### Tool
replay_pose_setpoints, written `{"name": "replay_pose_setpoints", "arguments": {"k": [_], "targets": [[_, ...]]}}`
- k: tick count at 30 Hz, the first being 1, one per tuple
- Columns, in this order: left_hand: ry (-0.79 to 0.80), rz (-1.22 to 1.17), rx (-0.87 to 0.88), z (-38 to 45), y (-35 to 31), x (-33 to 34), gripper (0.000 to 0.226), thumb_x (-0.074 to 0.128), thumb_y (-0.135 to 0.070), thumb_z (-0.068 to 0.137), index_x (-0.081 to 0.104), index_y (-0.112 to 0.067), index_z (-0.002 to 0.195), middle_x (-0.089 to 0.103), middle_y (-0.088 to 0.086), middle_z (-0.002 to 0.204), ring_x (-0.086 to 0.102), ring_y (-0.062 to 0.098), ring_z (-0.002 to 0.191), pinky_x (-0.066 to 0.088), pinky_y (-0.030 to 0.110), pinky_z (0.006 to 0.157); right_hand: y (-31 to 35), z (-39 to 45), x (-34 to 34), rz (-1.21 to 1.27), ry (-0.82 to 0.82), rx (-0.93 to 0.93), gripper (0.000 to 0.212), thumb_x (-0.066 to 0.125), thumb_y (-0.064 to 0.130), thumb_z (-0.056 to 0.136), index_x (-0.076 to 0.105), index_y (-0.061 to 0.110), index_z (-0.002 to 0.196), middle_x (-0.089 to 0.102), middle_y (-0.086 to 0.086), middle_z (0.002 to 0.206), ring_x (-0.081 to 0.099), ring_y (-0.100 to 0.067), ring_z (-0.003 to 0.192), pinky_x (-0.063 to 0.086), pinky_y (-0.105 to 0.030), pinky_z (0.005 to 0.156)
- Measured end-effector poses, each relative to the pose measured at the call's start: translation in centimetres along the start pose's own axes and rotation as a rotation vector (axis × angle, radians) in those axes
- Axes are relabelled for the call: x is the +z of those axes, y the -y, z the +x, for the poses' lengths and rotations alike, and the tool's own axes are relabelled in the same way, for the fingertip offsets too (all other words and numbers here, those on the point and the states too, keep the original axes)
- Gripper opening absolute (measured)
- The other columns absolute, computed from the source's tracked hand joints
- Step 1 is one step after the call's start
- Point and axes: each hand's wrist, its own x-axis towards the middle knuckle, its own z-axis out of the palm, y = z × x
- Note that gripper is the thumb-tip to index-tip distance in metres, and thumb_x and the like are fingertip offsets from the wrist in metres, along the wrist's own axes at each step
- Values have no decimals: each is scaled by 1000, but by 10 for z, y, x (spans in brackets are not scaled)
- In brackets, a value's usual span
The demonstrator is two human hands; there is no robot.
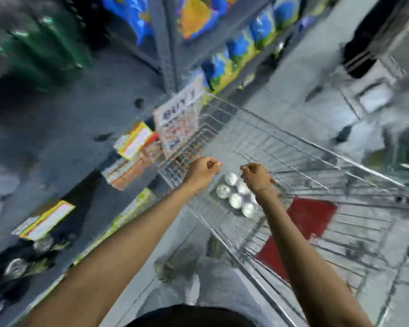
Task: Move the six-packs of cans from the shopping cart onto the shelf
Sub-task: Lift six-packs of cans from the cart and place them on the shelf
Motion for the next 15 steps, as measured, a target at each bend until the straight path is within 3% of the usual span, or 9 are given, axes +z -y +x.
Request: {"name": "replay_pose_setpoints", "arguments": {"k": [3, 6, 8, 10, 11, 13, 15], "targets": [[96, 129, -76, 28, 12, 52, 33, 55, -20, 87, 65, 5, 106, 68, 26, 109, 65, 31, 99, 49, 35, 82, -68, 18, -11, -85, -81, 229, 36, 44, 21, 89, 62, -4, 108, 64, -31, 109, 58, -41, 105, 45, -41, 88], [183, 277, -183, 50, 30, 87, 42, 53, -13, 90, 48, -1, 130, 54, 20, 133, 52, 34, 121, 45, 41, 102, -118, 32, -5, -93, 68, 405, 45, 37, 26, 95, 52, -8, 121, 52, -30, 129, 50, -40, 118, 41, -39, 95], [232, 363, -188, 63, 41, 102, 48, 51, -10, 91, 40, -7, 138, 48, 19, 139, 47, 34, 127, 42, 44, 105, -139, 35, 5, 55, 133, 492, 51, 39, 35, 95, 50, -7, 122, 56, -24, 124, 55, -37, 109, 44, -39, 88], [231, 397, -212, 75, 50, 112, 54, 48, -10, 92, 32, -10, 144, 41, 20, 145, 42, 36, 131, 39, 45, 108, -149, 37, 15, 176, 97, 538, 60, 45, 42, 92, 47, -9, 124, 61, -22, 116, 58, -28, 90, 44, -35, 75], [209, 405, -241, 80, 53, 116, 55, 46, -11, 93, 29, -13, 145, 39, 20, 147, 42, 36, 131, 39, 44, 109, -153, 39, 20, 229, 82, 537, 63, 48, 41, 91, 41, -8, 130, 61, -23, 120, 56, -24, 87, 45, -33, 77], [163, 424, -297, 89, 59, 122, 51, 40, -15, 96, 31, -14, 145, 46, 21, 141, 53, 37, 120, 48, 42, 99, -156, 46, 25, 394, 45, 580, 64, 52, 35, 89, 30, 0, 138, 56, -21, 129, 55, -26, 100, 45, -40, 93], [112, 387, -331, 93, 65, 125, 43, 37, -18, 98, 40, -10, 141, 58, 21, 119, 62, 32, 91, 53, 37, 76, -161, 55, 27, 441, 40, 652, 56, 54, 35, 88, 41, 1, 130, 58, -20, 121, 56, -34, 110, 44, -46, 101]]}}
